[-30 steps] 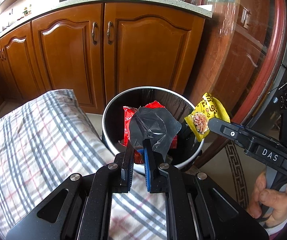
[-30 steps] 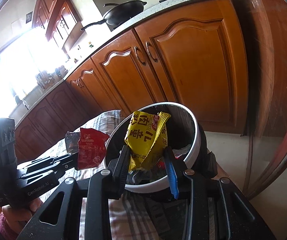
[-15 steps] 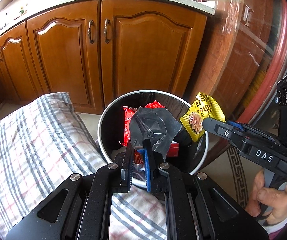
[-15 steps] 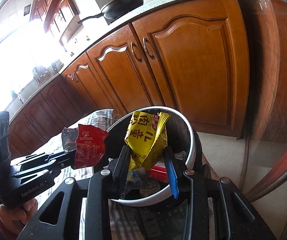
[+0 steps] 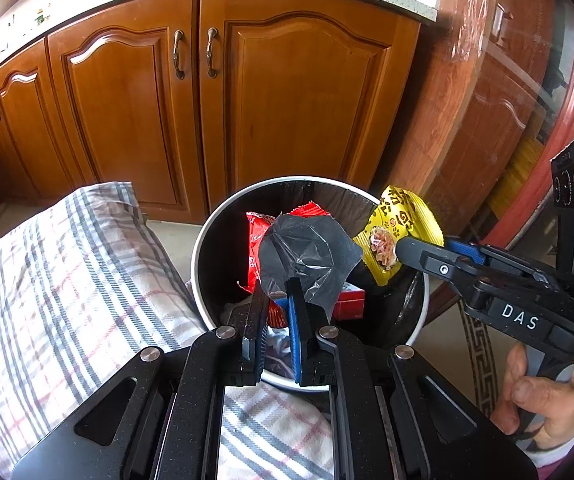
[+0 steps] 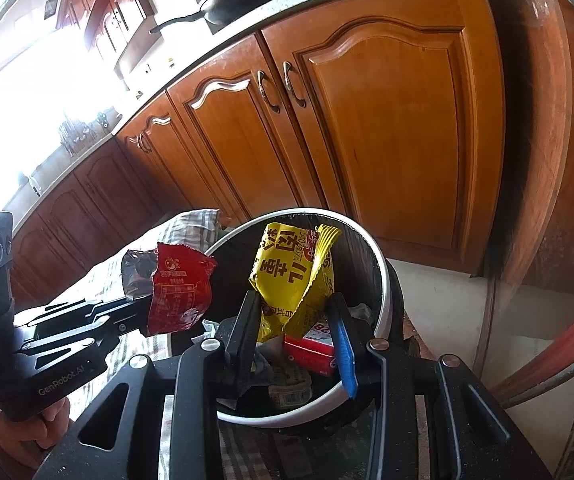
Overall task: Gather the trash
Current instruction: 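Carry both snack bags over the bin, then open both tools to drop the snack bags into the bin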
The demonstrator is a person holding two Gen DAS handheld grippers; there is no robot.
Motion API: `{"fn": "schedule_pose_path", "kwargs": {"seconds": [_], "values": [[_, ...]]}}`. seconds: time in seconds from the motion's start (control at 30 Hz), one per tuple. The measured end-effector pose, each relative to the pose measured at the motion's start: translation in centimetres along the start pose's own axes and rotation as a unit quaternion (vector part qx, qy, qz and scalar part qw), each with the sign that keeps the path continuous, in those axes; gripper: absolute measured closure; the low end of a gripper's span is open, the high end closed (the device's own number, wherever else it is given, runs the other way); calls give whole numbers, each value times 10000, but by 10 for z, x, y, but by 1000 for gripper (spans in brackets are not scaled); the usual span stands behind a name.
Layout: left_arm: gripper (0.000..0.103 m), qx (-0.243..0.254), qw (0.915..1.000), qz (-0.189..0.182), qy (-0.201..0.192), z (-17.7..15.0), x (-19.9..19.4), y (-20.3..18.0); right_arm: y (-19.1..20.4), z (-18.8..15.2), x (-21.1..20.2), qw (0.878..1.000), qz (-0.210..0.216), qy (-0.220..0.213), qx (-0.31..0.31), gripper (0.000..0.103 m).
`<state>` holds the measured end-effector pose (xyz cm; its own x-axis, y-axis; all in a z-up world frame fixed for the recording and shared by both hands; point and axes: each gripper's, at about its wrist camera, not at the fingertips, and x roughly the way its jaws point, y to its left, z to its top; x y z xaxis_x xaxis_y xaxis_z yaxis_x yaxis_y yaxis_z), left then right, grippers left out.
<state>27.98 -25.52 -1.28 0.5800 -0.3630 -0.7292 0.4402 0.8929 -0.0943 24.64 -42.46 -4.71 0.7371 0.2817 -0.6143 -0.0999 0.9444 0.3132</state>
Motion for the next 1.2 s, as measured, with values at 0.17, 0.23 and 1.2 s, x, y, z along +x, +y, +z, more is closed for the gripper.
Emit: {"fn": "schedule_pose_path", "kwargs": {"seconds": [0.17,0.23,1.2], "values": [[95,35,10000,29,20,2,4,-2,0,3,5,10000,-21,50,-14,68],[95,36,10000,36,27,2,5,-2,0,3,6,10000,-34,58,-17,68],[47,-149,9998,108,8,2,-4,12,-2,9,5,9998,-47,43,170,43]]}}
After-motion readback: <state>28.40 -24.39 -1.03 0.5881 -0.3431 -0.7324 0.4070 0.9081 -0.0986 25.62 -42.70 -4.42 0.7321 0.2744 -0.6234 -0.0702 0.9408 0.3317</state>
